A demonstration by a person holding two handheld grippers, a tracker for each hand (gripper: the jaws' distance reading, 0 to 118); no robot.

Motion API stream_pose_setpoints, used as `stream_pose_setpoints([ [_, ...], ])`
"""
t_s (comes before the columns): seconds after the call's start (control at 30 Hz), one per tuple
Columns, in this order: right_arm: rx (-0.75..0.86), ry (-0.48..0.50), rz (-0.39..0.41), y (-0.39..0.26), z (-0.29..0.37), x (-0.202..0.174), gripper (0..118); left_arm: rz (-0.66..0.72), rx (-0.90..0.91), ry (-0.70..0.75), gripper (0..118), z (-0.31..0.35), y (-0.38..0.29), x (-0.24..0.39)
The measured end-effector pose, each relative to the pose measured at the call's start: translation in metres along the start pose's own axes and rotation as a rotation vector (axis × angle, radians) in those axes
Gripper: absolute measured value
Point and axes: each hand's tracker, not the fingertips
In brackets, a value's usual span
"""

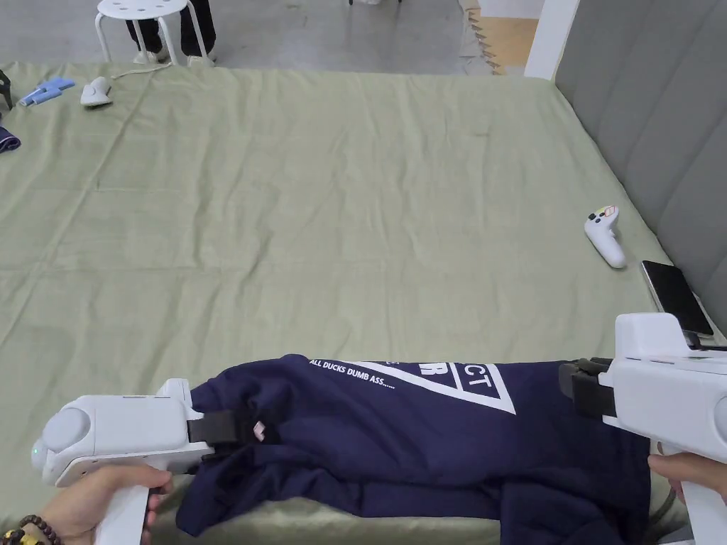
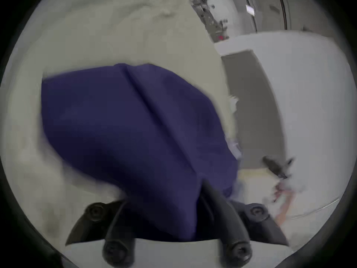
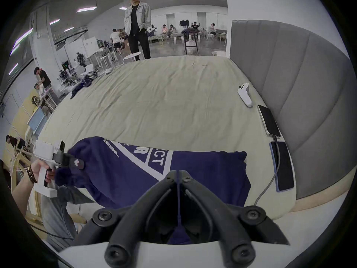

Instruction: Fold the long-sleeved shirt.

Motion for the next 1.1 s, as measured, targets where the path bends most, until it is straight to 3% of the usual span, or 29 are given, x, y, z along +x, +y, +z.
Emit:
stream_pose_setpoints([
  [0.03,-0.002,0.000,0.001,0.000,0.000,0.000,1,-0.058,-0.017,0.091,20,0.002,-0.001,0.000],
  [0.13,-0.006,-0.007,-0.005,-0.001,0.000,0.001,1,-0.024,0.006,0.009,19,0.018,0.008,-0.005],
  [0.5,-0.006,-0.017,-0.014,-0.001,0.002,0.004,1,0.037,0.272,0.122,18,0.089,0.048,-0.026],
  [0.67,-0.005,-0.012,-0.010,0.001,0.000,0.001,1,0.130,0.402,0.229,18,0.137,0.060,-0.055],
  [0.77,-0.010,-0.006,-0.003,0.002,-0.004,-0.003,1,0.125,0.377,0.210,18,0.156,0.062,-0.058],
  [0.93,-0.008,0.009,0.003,0.003,-0.009,-0.009,1,-0.109,0.340,0.054,18,0.162,0.045,0.016],
  [1.1,-0.002,0.016,0.002,0.001,-0.008,-0.014,1,-0.368,0.198,-0.099,18,0.118,0.002,0.128],
])
